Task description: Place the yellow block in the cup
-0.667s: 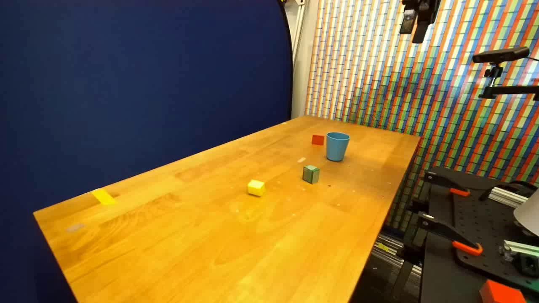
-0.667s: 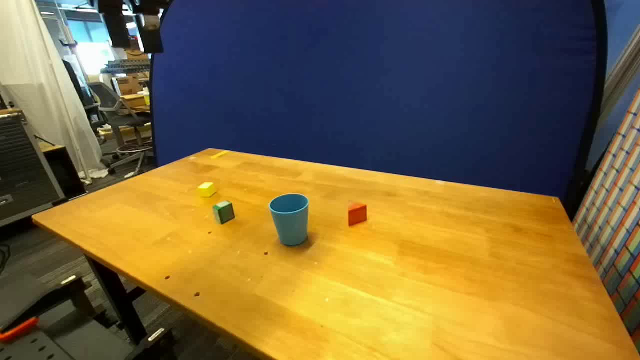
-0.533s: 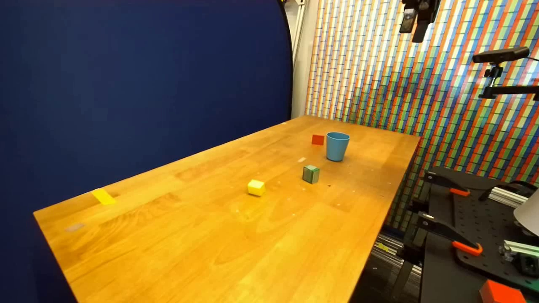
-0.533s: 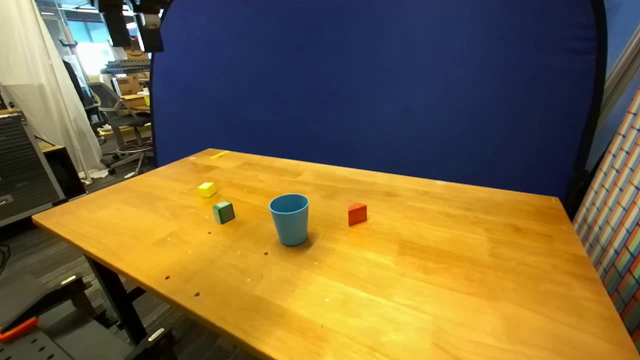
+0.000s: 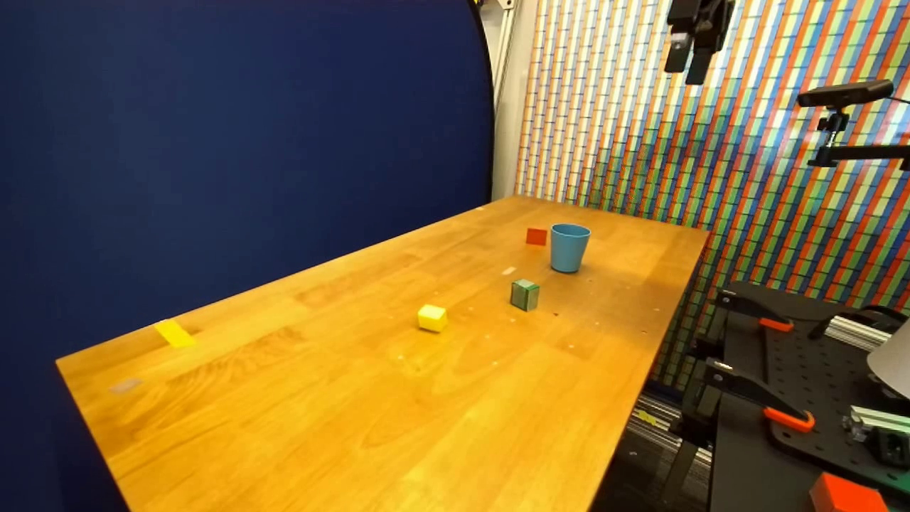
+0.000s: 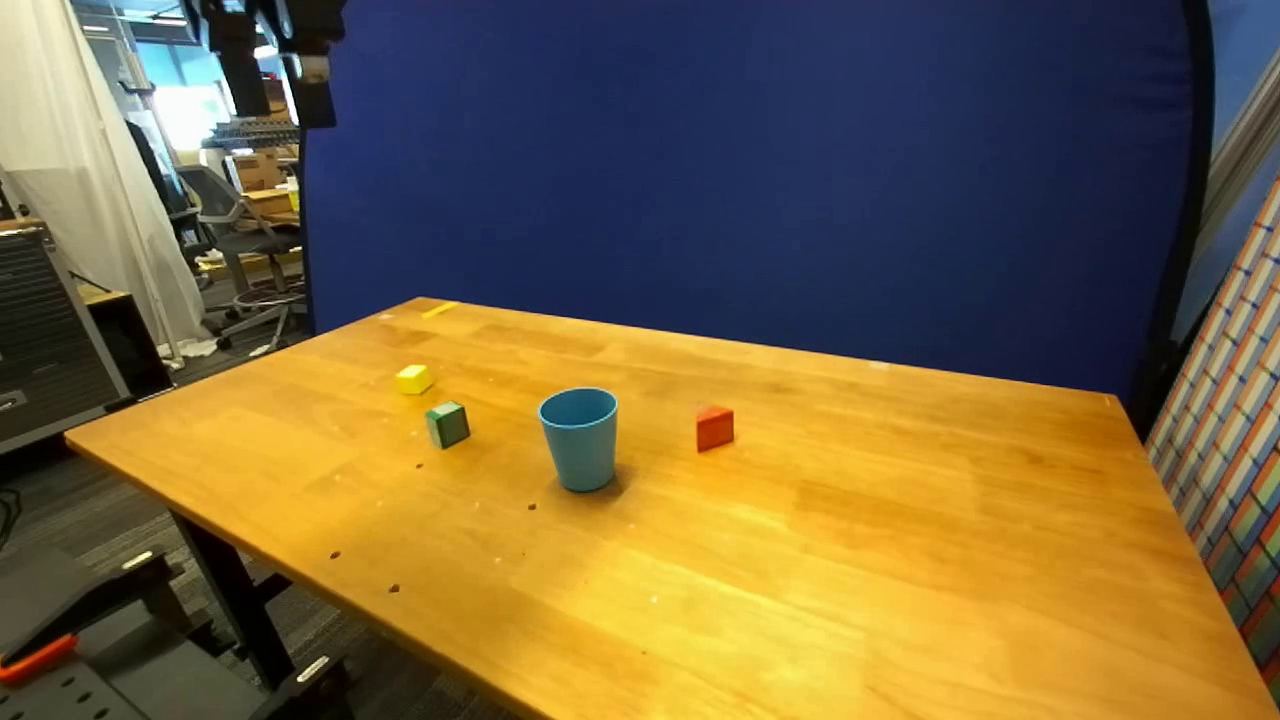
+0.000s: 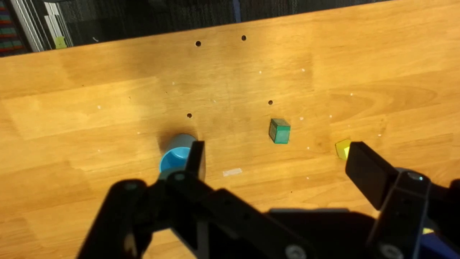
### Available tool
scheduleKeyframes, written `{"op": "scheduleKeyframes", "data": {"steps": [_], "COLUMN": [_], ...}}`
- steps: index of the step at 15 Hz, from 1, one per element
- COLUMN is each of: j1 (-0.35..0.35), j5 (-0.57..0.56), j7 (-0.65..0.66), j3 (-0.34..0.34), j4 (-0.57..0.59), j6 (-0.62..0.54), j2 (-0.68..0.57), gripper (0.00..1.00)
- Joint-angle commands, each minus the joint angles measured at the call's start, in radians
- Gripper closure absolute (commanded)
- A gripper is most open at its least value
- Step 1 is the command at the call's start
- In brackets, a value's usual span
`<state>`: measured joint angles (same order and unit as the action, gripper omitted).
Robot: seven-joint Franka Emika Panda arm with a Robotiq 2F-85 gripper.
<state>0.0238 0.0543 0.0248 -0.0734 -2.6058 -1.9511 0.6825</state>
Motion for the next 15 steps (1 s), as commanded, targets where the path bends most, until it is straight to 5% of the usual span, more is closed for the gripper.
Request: {"op": "scheduleKeyframes", "data": {"steps": [1,8,15], "j1": [-0.056,-0.173,-0.191], "j5": [0.023,0.028,0.007], "j7": [0.007,-0.051,-0.133], "j3": [0.083,0.186,0.247], "j4": [-0.002,0.112,0.44], "j6": [-0.13,-0.388,-0.476], "j2": [-0.204,-0.673,-1.131], "gripper": [0.0,0.0,0.0]}}
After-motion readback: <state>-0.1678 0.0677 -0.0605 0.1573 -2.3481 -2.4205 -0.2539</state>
